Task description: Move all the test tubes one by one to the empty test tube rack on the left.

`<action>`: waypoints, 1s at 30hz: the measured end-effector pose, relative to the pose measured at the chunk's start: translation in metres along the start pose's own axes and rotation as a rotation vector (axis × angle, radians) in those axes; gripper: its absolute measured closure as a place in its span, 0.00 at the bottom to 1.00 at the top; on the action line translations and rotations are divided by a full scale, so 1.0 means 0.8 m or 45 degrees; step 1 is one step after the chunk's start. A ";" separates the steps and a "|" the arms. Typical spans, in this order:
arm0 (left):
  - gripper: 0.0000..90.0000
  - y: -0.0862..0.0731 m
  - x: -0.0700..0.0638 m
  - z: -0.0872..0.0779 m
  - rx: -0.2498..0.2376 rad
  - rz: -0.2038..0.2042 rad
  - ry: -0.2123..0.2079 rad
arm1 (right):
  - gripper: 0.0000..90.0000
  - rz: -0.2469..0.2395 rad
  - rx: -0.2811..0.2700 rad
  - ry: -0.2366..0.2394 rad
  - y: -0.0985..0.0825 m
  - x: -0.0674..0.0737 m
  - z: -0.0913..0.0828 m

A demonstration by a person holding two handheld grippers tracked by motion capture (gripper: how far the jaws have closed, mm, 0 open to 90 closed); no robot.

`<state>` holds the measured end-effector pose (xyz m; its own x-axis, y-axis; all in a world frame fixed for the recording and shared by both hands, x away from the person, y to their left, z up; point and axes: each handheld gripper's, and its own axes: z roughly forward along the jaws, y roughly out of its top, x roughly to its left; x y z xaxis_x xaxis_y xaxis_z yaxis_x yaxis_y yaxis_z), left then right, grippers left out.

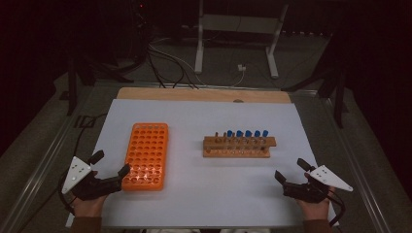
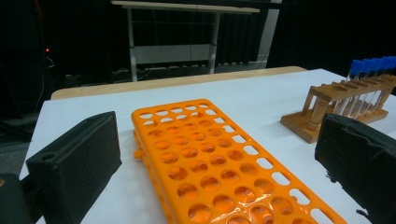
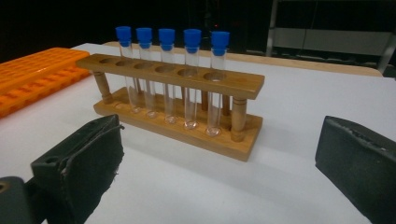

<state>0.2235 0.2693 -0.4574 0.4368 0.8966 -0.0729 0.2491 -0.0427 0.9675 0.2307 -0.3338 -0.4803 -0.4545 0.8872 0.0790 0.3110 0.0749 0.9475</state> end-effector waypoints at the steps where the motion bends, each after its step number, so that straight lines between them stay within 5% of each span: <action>1: 0.01 0.000 0.000 0.000 -0.004 -0.003 0.002 | 0.01 0.005 -0.004 0.001 0.000 -0.001 0.000; 17: 0.01 0.004 -0.005 0.003 0.010 -0.015 0.036 | 0.01 0.028 -0.032 -0.002 0.009 0.000 -0.004; 30: 0.01 0.012 -0.017 0.009 0.024 0.031 0.014 | 0.01 -0.022 -0.074 0.006 0.069 -0.001 0.005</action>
<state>0.2261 0.2537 -0.4487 0.4332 0.9001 -0.0462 0.2544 -0.0730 0.9643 0.2514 -0.3284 -0.4293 -0.4636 0.8838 0.0639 0.2543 0.0636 0.9650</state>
